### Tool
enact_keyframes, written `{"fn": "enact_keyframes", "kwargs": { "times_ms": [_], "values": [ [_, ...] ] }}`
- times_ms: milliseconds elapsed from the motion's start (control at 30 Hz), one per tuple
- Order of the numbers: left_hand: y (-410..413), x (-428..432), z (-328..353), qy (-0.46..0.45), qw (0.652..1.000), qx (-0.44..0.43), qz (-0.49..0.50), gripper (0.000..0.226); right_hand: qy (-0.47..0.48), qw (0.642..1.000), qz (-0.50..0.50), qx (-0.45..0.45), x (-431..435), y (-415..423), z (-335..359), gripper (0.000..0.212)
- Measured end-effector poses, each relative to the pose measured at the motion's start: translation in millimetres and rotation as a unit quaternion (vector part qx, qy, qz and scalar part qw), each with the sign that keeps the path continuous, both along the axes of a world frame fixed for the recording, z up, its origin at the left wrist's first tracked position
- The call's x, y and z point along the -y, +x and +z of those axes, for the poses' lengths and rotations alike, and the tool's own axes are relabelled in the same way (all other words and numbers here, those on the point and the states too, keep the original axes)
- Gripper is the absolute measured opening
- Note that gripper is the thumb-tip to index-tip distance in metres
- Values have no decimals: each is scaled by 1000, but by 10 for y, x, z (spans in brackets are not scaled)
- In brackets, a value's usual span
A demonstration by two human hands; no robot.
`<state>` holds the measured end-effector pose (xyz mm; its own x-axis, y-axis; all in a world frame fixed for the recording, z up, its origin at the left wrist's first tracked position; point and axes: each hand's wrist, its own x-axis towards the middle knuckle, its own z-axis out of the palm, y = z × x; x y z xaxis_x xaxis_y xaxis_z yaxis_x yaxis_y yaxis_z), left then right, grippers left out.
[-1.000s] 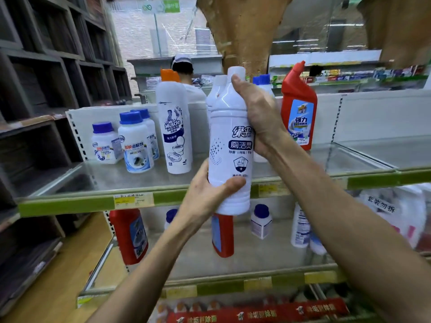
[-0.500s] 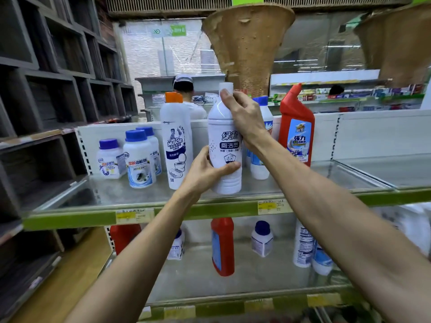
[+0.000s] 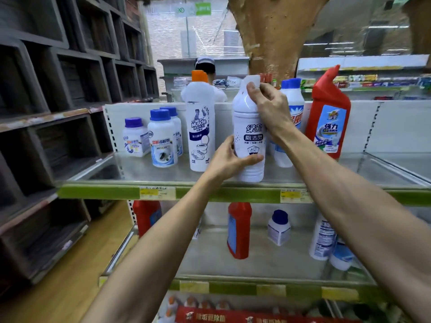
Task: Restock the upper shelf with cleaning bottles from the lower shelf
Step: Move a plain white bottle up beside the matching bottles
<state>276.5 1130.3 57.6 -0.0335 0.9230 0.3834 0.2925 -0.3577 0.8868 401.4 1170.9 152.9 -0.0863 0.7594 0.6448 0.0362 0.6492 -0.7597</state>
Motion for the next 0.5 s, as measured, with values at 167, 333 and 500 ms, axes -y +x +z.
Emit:
{"fn": "enact_keyframes", "kwargs": {
  "times_ms": [167,333,500],
  "values": [
    [11,-34,-54,13,1000,-15,20,83,0,1000,-8,-6,-19,-28,-17,39],
    [35,-59,-88,44,996,-71,46,80,6,1000,-5,1,-53,-8,-2,38],
    [59,-96,-140,63,980,-161,94,85,18,1000,1,4,-133,11,-48,40]
  ]
}}
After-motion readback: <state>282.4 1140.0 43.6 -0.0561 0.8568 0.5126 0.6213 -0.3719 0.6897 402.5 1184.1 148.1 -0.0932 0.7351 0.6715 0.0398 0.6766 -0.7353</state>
